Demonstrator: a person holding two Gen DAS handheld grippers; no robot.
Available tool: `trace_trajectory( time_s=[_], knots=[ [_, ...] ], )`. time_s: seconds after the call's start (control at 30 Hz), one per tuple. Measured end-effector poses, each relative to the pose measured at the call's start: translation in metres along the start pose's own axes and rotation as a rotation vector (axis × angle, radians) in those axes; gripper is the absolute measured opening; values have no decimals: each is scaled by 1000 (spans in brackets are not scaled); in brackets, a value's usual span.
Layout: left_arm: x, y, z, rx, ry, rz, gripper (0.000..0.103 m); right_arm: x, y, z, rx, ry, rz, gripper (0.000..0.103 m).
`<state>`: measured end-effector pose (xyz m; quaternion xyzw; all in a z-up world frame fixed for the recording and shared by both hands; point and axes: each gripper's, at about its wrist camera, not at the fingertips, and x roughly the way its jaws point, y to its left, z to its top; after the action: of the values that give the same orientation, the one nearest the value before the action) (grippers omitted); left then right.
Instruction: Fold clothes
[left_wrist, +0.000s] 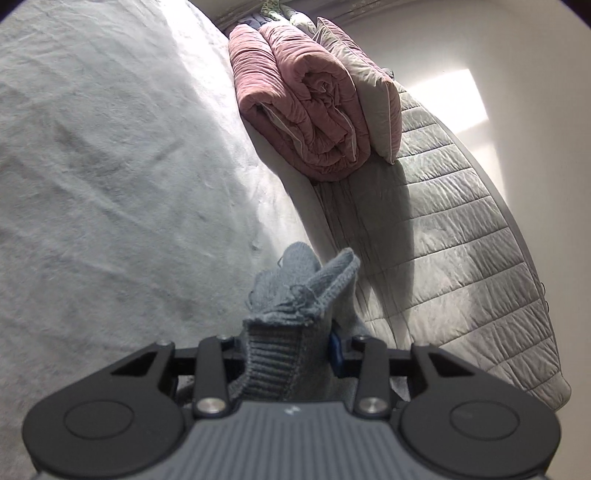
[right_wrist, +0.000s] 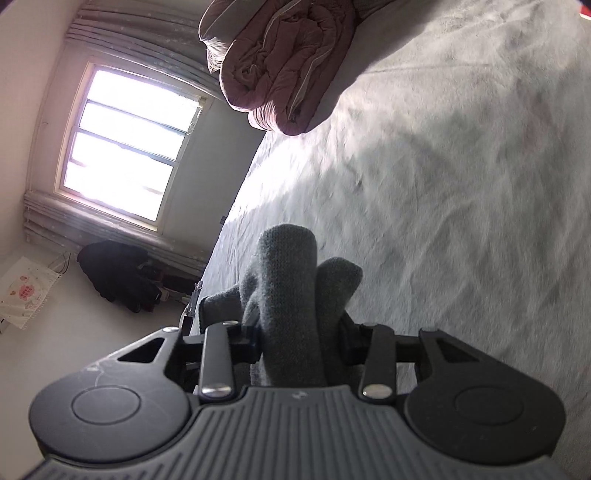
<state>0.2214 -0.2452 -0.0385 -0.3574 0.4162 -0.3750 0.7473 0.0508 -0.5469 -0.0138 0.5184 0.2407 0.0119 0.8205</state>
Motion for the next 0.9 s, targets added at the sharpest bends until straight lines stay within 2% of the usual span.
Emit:
trace_trajectory(
  time_s=[0.23, 0.33, 0.47, 0.6, 0.7, 0.8, 0.83, 0.9],
  knots=[
    [67, 8, 23, -10, -49, -1, 37, 38, -29, 59, -87, -22, 29, 41],
    [89, 15, 29, -2, -65, 23, 37, 58, -46, 72, -89, -35, 33, 41],
    [115, 28, 31, 74, -86, 99, 38, 76, -66, 73, -160, -85, 11, 42],
    [134, 46, 35, 123, -100, 128, 50, 92, -85, 68, -263, -152, -24, 51],
    [130, 44, 34, 174, -112, 123, 51, 87, -93, 62, -282, -199, 9, 56],
    [117, 36, 34, 249, -155, 155, 63, 73, -86, 61, -307, -237, -13, 61],
    [115, 35, 36, 254, -145, 159, 64, 71, -85, 61, -305, -232, -24, 61],
    [118, 39, 43, 204, -64, 149, 67, 69, -85, 64, -260, -197, -41, 61]
  ],
)
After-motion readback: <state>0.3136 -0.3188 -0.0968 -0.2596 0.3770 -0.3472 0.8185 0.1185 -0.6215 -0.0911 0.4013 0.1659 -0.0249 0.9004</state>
